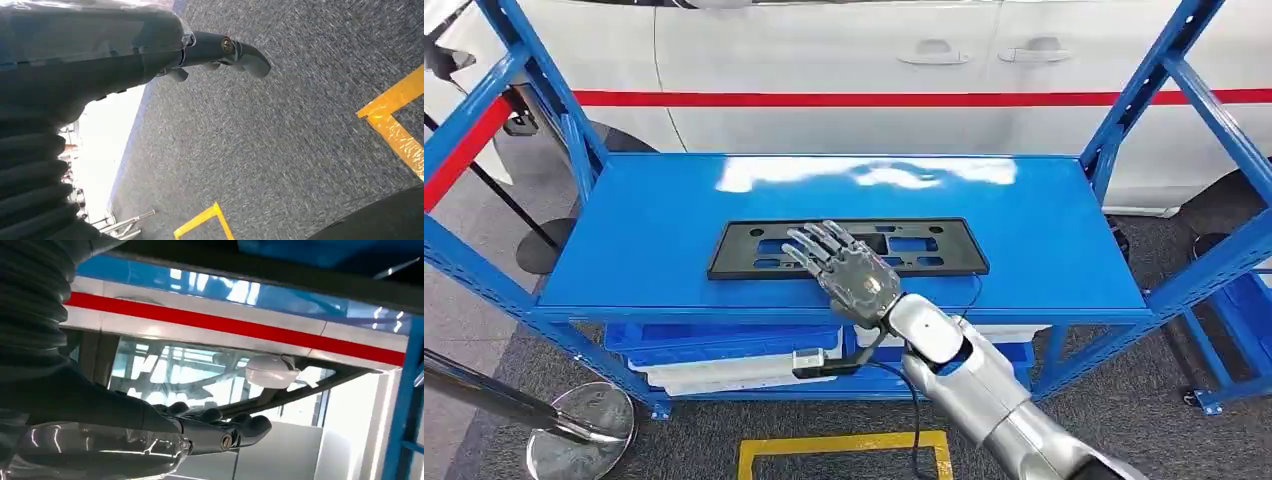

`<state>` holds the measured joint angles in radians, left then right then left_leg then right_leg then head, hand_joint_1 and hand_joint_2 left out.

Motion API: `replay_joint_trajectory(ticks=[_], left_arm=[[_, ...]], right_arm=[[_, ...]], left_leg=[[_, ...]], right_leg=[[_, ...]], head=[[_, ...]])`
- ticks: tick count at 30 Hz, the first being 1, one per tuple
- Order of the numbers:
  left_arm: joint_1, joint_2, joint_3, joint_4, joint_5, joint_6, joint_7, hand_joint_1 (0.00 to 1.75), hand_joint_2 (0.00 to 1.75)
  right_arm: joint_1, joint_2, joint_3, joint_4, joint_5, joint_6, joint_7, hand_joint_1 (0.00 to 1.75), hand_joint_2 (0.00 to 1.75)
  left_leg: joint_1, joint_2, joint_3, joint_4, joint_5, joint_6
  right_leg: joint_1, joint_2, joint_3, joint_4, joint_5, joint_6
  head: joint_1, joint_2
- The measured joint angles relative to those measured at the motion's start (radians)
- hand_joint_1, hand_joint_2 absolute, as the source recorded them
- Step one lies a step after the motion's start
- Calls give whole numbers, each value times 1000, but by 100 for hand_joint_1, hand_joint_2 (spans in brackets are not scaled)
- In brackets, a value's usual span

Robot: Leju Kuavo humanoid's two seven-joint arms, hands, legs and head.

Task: Take the parts from the cabinet and place them on the table.

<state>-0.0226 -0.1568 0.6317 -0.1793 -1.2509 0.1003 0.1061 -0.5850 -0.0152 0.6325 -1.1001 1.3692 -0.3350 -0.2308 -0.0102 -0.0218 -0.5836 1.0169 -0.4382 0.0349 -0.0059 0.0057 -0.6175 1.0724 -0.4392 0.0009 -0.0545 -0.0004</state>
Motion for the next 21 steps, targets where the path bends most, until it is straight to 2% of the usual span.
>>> replay_joint_trajectory(ticks=[1, 2, 4, 5, 6, 7, 8, 9, 10, 11, 12, 13, 15, 16, 17, 18, 20, 21], left_arm=[[0, -2, 0, 0, -2, 0, 3, 0, 0], [-2, -2, 0, 0, -3, -1, 5, 0, 0], [-2, -1, 0, 0, -5, -4, 10, 0, 0], [-3, -1, 0, 0, -5, -6, 11, 0, 0], [-4, 1, 0, 0, -6, -8, 13, 0, 0], [-4, 2, 0, 0, -6, -11, 13, 0, 0], [-7, 2, 0, 0, -6, -11, 13, 0, 0], [-11, 2, 2, 0, -6, -12, 13, 0, 0], [-14, 2, 6, 0, -6, -13, 10, 0, 0], [-16, 2, 9, 0, -6, -14, 5, 0, 0], [-17, 2, 10, 0, -6, -15, 5, 0, 0], [-18, 2, 10, 0, -9, -15, 11, 0, 0], [-14, 2, 11, 0, -19, -16, 17, 0, 0], [-12, 1, 11, 0, -24, -17, 20, 0, 0], [-12, 1, 11, 1, -27, -18, 21, 0, 0], [-13, 1, 11, 1, -30, -19, 23, 0, 0], [-14, -2, 11, 1, -35, -19, 24, 0, 0], [-14, -3, 11, 1, -36, -20, 26, 0, 0]], right_arm=[[-33, 11, 2, 42, -18, 2, -1, 0, 0], [-57, 22, 4, 72, -33, 5, -2, 0, 175], [-98, 39, 8, 144, -43, 34, 11, 0, 175], [-124, 53, 11, 193, -36, 66, 28, 0, 175], [-147, 69, 18, 247, -32, 76, 41, 0, 175], [-165, 81, 21, 290, -31, 75, 49, 0, 175], [-178, 90, 24, 327, -28, 75, 51, 0, 175], [-189, 99, 27, 361, -26, 73, 55, 0, 175], [-198, 108, 29, 401, -23, 70, 65, 0, 175], [-204, 114, 32, 436, -21, 69, 77, 0, 175], [-212, 121, 33, 468, -17, 70, 91, 0, 175], [-220, 128, 34, 499, -12, 70, 107, 0, 175], [-246, 139, 36, 539, 8, 74, 140, 0, 175], [-261, 143, 39, 563, 20, 84, 155, 0, 175], [-275, 146, 44, 583, 30, 98, 169, 0, 175], [-286, 148, 48, 598, 44, 111, 184, 0, 175], [-311, 152, 56, 625, 74, 136, 203, 0, 175], [-323, 156, 65, 641, 93, 153, 207, 0, 175]], left_leg=[[-5, -2, -2, 2, -1, -4], [-6, -4, -6, 3, 0, -9], [-4, -5, -5, -4, 2, -18], [-7, -5, -3, -6, 3, -24], [-8, -2, -7, 3, -5, -29], [-9, -2, -22, 37, -29, -34], [-7, -2, -53, 103, -65, -39], [-7, -3, -97, 194, -105, -44], [-8, -5, -136, 272, -133, -47], [-9, -6, -154, 313, -138, -50], [-10, -6, -145, 304, -118, -50], [-9, -6, -121, 252, -81, -50], [-6, -4, -37, 71, 15, -49], [-7, -2, -16, 33, 7, -45], [-7, -3, -5, 4, 4, -36], [-7, -4, -10, 9, 2, -23], [-9, -7, -11, 5, 3, -15], [-1, -6, -7, -3, 7, -9]], right_leg=[[6, 3, 16, -39, -12, -5], [7, 2, 13, -44, -6, -6], [9, 2, 11, -44, -7, -12], [4, 2, 12, -50, -3, -18], [-6, -1, 18, -58, 3, -22], [-6, -1, 20, -60, 2, -30], [-6, -2, 20, -60, 2, -31], [-4, -3, 21, -59, 0, -33], [-2, -5, 21, -59, -1, -34], [-2, -5, 23, -58, -2, -35], [-1, -5, 27, -57, -5, -35], [-1, -4, 30, -56, -8, -34], [-2, 1, 36, -49, -16, -29], [2, 3, 35, -48, -19, -25], [7, 5, 29, -41, -21, -21], [8, 6, 24, -43, -17, -16], [9, 5, 25, -45, -18, -11], [9, 6, 24, -38, -26, -3]], head=[[0, 0], [0, 0], [0, 0], [0, 0], [0, 0], [0, 0], [0, 0], [0, 0], [0, 0], [0, 0], [0, 0], [0, 0], [0, 0], [0, 0], [0, 0], [0, 0], [0, 0], [0, 0]])
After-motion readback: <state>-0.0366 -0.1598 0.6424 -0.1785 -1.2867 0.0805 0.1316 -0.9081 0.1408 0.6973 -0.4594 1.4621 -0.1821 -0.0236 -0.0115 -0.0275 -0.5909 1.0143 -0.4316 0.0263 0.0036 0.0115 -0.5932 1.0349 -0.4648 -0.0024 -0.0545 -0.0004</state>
